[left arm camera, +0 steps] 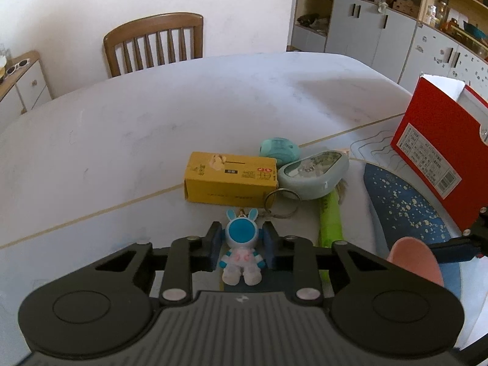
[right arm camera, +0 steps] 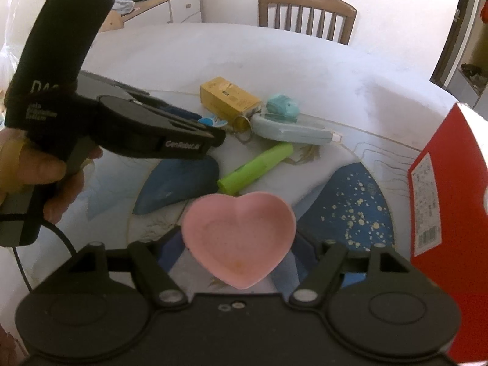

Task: Organize rigid objects
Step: 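Carry the keychain and heart dish with both grippers into the shoebox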

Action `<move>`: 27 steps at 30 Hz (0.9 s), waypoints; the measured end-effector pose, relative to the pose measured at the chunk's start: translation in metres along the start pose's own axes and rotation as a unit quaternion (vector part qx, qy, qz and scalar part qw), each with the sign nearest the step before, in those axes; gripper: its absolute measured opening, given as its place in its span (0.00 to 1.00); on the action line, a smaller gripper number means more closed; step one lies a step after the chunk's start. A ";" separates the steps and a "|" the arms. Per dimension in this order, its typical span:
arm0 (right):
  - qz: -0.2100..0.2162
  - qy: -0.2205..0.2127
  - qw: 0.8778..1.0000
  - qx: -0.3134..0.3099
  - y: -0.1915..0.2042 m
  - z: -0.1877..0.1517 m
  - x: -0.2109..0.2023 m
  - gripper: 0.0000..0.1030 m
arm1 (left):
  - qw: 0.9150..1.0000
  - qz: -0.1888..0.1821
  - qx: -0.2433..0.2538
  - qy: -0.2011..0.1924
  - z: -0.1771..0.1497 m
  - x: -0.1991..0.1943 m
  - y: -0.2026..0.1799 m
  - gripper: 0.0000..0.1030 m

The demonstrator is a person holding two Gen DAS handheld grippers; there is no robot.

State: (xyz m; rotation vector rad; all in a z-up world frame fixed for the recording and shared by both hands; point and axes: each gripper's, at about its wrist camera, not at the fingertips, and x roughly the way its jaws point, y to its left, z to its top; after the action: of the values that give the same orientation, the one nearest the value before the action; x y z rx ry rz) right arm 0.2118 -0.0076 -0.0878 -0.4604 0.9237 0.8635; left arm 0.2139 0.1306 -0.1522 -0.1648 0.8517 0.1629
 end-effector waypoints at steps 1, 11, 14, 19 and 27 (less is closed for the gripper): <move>0.000 -0.001 1.000 0.002 -0.001 0.000 -0.003 0.72 | 1.000 -0.001 -0.004 0.000 0.000 -0.003 0.000 0.27; -0.002 -0.014 1.000 0.001 -0.005 -0.003 -0.044 0.72 | 0.999 -0.007 -0.036 -0.005 -0.003 -0.039 0.001 0.27; 0.002 -0.019 1.000 0.006 -0.011 -0.003 -0.059 0.72 | 0.999 -0.007 -0.045 -0.009 -0.002 -0.052 0.000 0.27; 0.003 -0.025 1.000 0.014 -0.023 -0.003 -0.082 0.72 | 0.999 -0.001 -0.052 -0.016 0.002 -0.075 -0.005 0.27; -0.003 -0.045 0.999 0.017 -0.054 -0.002 -0.120 0.72 | 0.998 0.012 -0.055 -0.022 0.006 -0.106 -0.024 0.27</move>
State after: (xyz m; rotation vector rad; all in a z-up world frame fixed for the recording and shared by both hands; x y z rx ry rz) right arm 0.2162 -0.0939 0.0116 -0.3920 0.8527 0.8541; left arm 0.1545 0.1008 -0.0660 -0.2541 0.8018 0.2354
